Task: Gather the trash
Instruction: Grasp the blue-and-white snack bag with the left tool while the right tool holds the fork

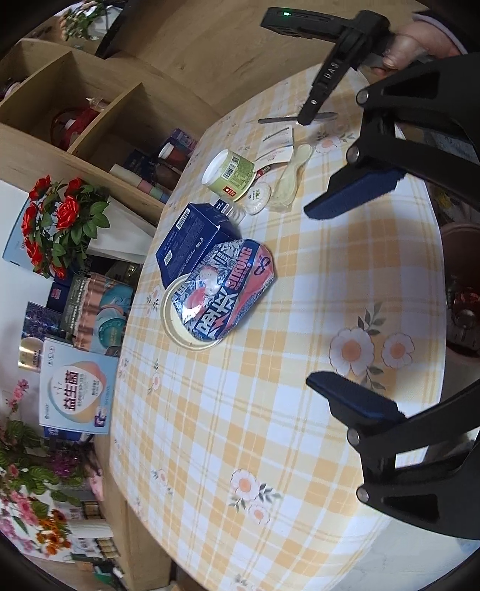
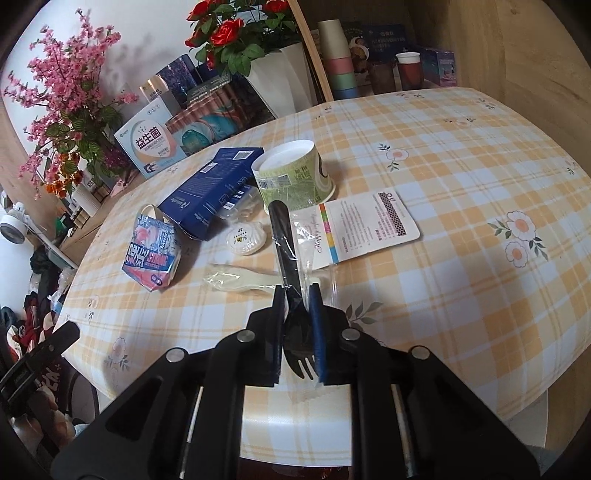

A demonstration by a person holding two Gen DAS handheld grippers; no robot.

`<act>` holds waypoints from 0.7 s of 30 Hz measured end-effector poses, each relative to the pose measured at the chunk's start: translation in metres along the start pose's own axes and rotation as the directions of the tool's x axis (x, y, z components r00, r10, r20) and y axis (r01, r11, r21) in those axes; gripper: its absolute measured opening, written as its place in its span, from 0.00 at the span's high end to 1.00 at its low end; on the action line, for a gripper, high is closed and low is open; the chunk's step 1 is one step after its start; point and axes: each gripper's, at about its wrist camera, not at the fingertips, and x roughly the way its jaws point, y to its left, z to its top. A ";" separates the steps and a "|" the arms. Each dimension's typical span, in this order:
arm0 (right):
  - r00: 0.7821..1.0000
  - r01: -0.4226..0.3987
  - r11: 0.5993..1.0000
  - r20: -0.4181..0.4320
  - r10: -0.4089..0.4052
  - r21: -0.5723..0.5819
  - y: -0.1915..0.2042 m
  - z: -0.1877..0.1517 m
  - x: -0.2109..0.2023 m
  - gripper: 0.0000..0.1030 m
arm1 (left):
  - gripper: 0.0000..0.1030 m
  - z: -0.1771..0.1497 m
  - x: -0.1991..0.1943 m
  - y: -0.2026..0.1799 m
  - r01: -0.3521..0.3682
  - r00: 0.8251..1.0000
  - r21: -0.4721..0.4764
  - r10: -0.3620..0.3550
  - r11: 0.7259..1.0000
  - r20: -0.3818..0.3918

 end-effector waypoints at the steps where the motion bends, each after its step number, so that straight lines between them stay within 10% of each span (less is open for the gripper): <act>1: 1.000 -0.006 1.000 0.000 0.006 0.000 -0.001 0.000 0.001 0.84 | 0.30 0.002 0.005 0.001 0.014 1.000 -0.017 -0.014 1.000 -0.008; 12: 1.000 -0.006 1.000 -0.008 0.006 -0.003 -0.012 0.001 0.005 0.84 | 0.56 0.035 0.073 0.025 0.053 0.997 -0.207 -0.065 0.977 -0.048; 21: 1.000 0.005 1.000 -0.015 -0.005 -0.017 -0.014 0.003 0.010 0.84 | 0.73 0.047 0.104 0.053 0.162 0.982 -0.386 -0.186 0.908 -0.025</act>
